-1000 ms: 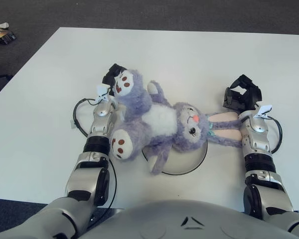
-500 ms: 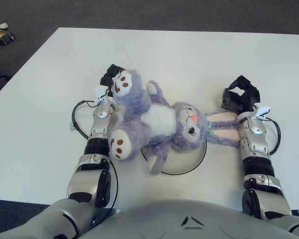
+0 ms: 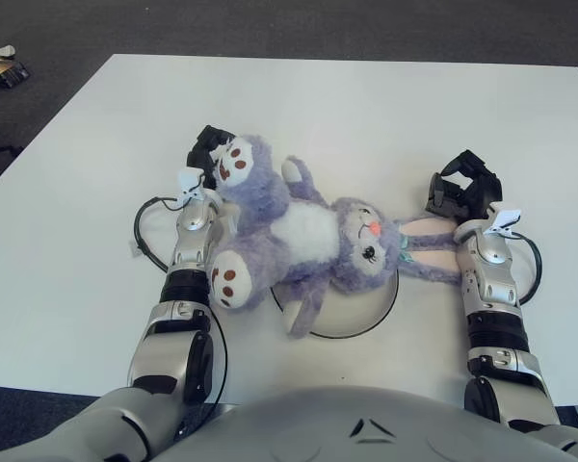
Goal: Put the doll into the plate.
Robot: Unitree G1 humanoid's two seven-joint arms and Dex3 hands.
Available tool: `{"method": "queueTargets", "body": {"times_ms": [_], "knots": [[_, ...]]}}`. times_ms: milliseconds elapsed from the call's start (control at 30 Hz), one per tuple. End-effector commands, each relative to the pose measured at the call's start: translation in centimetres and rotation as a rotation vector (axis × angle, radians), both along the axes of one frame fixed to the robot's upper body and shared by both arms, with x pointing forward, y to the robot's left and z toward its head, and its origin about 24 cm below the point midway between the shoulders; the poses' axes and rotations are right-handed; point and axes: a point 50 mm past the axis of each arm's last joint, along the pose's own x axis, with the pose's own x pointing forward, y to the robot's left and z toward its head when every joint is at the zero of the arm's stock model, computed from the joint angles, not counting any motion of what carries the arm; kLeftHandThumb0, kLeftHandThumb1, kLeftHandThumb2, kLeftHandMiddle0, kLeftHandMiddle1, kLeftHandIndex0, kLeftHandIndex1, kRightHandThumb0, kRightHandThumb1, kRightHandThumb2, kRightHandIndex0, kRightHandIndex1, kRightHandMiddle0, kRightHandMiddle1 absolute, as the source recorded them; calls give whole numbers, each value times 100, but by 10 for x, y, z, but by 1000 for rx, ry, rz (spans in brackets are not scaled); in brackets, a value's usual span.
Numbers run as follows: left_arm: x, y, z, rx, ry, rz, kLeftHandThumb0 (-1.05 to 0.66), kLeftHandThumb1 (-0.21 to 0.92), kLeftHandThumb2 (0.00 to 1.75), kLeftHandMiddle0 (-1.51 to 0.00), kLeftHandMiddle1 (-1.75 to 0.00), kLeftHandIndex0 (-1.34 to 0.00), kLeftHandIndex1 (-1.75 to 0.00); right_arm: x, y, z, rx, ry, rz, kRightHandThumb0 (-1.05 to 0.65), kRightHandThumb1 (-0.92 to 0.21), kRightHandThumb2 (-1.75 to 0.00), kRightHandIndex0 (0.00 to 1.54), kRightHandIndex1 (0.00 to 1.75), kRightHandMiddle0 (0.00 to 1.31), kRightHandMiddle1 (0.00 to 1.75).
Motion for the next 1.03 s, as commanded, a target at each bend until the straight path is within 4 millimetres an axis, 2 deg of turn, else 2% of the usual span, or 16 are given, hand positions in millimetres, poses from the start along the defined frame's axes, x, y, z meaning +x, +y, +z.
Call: {"method": "queueTargets", "body": {"times_ms": [0,1000], "knots": [[-10,4,-21,-7,92,14,-47,35,127,-116,-175,-59,-175,-6,2,-11,46,49,-21,-51,-24,-141,132,175,68,175],[-15,5,-15,21,67,-18,-47,35,128,-114,-175,-59,-175,-8,7,-3,66,63,-69,-50,-25,-139,130,175,66,175]]}}
